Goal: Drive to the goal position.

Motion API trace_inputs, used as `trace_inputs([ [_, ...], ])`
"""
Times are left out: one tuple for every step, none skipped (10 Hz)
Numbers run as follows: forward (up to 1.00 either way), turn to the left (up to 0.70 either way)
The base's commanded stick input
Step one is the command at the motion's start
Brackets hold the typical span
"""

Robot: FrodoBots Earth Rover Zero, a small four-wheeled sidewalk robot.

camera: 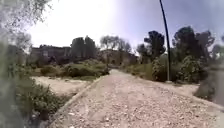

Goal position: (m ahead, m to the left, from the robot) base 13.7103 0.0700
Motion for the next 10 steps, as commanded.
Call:
trace_inputs([
  [0.7,-0.01],
  [0.7,0.0],
  [0.7,0.0],
  [0.7,0.0],
  [0.7,0.0],
  [0.7,-0.25],
  [0.7,-0.28],
  [0.7,-0.19],
  [0.7,-0.09],
  [0.7,0.0],
])
